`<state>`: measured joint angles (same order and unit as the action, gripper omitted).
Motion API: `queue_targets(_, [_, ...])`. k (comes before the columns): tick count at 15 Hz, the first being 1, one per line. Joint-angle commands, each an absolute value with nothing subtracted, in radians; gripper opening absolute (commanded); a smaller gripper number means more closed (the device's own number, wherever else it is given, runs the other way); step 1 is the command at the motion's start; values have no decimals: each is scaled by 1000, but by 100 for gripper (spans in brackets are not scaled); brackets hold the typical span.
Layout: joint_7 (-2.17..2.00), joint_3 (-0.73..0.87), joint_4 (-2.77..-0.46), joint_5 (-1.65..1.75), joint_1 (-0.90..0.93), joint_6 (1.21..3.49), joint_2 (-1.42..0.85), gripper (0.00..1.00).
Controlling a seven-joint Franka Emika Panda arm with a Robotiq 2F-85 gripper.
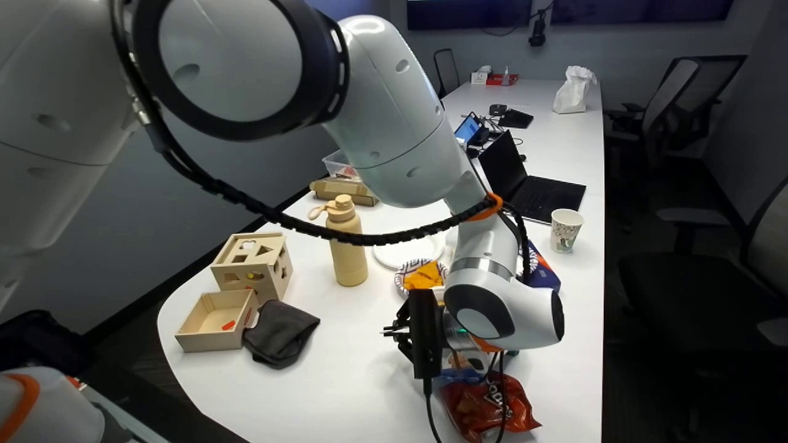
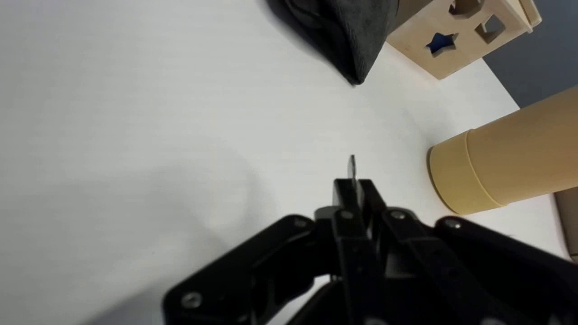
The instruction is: Stir the white bowl with the metal kitchen utensil
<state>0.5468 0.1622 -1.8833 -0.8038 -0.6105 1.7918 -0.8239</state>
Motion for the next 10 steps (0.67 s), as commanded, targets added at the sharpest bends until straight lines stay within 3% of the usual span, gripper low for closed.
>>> queue_targets(1, [565, 156, -1864, -826, -629, 1772, -834, 1])
queue_targets(10, [552, 185, -1897, -730, -604, 1668, -747, 1])
